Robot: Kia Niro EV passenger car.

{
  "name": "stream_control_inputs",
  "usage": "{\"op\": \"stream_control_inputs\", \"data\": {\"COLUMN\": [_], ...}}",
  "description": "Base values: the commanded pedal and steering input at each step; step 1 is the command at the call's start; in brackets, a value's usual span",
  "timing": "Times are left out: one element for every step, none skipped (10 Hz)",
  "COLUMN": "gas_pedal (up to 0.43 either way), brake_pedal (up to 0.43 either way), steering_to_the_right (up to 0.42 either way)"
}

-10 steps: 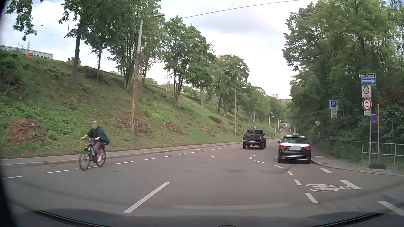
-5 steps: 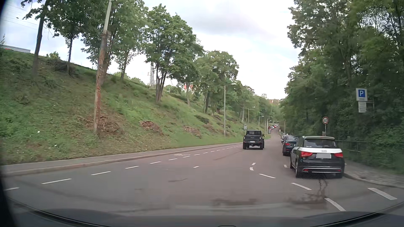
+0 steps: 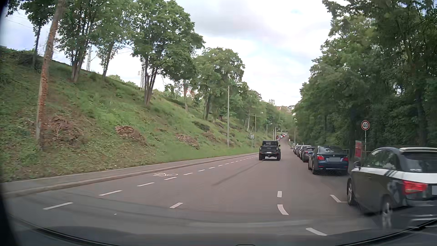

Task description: Follow the waypoints while adhering to traffic rules and regulations

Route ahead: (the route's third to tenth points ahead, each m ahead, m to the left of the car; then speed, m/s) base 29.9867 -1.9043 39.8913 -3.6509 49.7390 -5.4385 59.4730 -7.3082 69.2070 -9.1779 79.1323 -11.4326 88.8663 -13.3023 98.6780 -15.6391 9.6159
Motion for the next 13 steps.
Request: {"op": "stream_control_inputs", "data": {"gas_pedal": [0.000, 0.000, 0.000, 0.000, 0.000, 0.000, 0.008, 0.008, 0.008, 0.020, 0.020, 0.020, 0.028], "brake_pedal": [0.000, 0.000, 0.000, 0.000, 0.000, 0.000, 0.000, 0.000, 0.000, 0.000, 0.000, 0.000, 0.000], "steering_to_the_right": [0.062, 0.066, 0.071, 0.072, 0.072, 0.073, 0.075, 0.079, 0.081, 0.080, 0.076, 0.069, 0.060]}}
